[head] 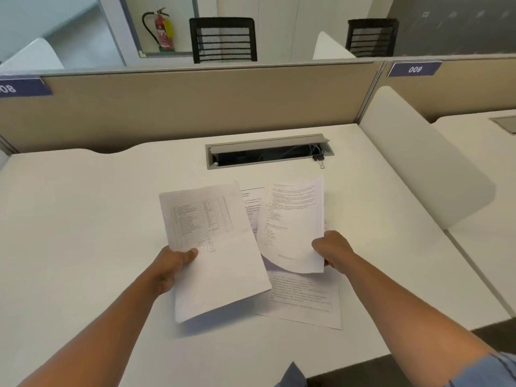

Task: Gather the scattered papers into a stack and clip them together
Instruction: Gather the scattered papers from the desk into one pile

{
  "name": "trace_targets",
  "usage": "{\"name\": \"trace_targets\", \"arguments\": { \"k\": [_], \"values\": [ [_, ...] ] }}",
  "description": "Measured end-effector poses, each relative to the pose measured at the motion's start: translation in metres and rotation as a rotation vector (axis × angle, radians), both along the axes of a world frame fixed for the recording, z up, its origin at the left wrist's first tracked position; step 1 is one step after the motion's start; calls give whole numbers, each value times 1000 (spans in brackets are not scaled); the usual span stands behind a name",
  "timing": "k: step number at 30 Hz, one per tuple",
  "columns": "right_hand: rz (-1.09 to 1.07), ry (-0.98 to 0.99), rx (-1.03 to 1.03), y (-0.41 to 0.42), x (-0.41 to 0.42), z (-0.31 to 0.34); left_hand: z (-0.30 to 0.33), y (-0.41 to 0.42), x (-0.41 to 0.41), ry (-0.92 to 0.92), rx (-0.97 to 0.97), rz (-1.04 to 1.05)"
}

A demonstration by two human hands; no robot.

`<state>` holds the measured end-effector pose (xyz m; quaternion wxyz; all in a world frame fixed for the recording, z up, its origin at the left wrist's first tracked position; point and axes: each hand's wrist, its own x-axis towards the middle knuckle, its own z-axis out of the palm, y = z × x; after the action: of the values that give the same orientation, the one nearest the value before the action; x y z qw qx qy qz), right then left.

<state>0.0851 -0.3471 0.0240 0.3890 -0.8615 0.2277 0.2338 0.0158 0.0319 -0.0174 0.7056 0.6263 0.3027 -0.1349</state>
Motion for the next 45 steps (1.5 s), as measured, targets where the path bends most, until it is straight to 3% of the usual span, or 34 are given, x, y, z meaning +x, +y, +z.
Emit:
{"name": "trace_targets", "arguments": {
  "k": [7, 13, 18, 29, 38, 45],
  "values": [
    [65, 197, -96, -18, -21, -3, 6, -6, 13, -13, -10, -40],
    [272, 362, -300, -29, -31, 6, 0, 0, 14, 6, -57, -15],
    [321, 131, -553, -30, -23, -4, -11, 1, 12, 34, -39, 7],
    [-35, 62, -286, -18, -2, -30, -19, -1, 4, 68, -37, 28],
    [-336, -56, 123, -35, 14, -48, -19, 6, 0, 76, -135, 70],
    [-356, -130, 380, -27, 38, -28, -16, 17, -5, 59, -241, 141]
  ]
}}
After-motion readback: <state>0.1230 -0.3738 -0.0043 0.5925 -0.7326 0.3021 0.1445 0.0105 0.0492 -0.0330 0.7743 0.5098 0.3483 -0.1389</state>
